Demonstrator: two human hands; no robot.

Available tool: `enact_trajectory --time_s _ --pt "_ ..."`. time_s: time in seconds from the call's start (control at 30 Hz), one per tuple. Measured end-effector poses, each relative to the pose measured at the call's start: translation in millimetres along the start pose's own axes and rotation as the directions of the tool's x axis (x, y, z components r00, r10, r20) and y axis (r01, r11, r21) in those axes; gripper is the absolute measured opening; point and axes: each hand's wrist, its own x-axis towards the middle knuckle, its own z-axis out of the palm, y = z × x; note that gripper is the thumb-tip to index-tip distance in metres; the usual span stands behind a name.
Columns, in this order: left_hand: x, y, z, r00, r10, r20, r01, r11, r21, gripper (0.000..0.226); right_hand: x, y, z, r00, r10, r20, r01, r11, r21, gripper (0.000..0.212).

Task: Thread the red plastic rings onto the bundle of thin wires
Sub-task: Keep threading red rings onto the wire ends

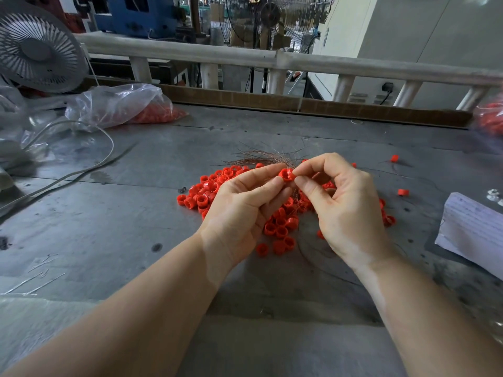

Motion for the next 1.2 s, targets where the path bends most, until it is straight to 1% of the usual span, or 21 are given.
enact_trajectory --time_s 0.17,0.3,0.47,0.9,1.1,1.2 --pt "-0.6 -0.5 -0.6 0.999 0.028 0.02 -0.029 0.999 0.039 0.026 -0.6 -1.1 0.1 0.999 -0.044 -0.02 0.043 0.998 -0.047 0.012" --pt "-1.4 -1.1 0.5 0.999 0.049 0.018 -0.051 0.995 0.085 0.019 -0.4 -0.2 0.6 0.997 -0.073 -0.031 0.071 0.994 -0.087 0.01" --pt "-1.8 -2.5 1.6 0.998 0.068 0.011 -0.069 0.991 0.115 0.019 -1.6 0.8 1.8 0.994 -0.105 -0.032 0.099 0.983 -0.152 0.005" --pt "-1.8 -5.7 1.9 0.996 0.093 -0.011 -0.091 0.99 0.107 0.02 -4.6 -0.7 2.7 0.964 -0.26 -0.049 0.218 0.885 -0.412 0.004" --pt "-1.3 -7.6 2.2 0.993 0.114 -0.028 -0.11 0.988 0.109 0.02 -5.9 -0.4 5.0 0.959 -0.281 -0.046 0.226 0.849 -0.477 0.006" --pt "-1.5 -7.9 2.1 0.992 0.12 -0.036 -0.116 0.987 0.113 0.02 -6.1 0.1 7.7 0.96 -0.274 -0.054 0.218 0.856 -0.469 0.007"
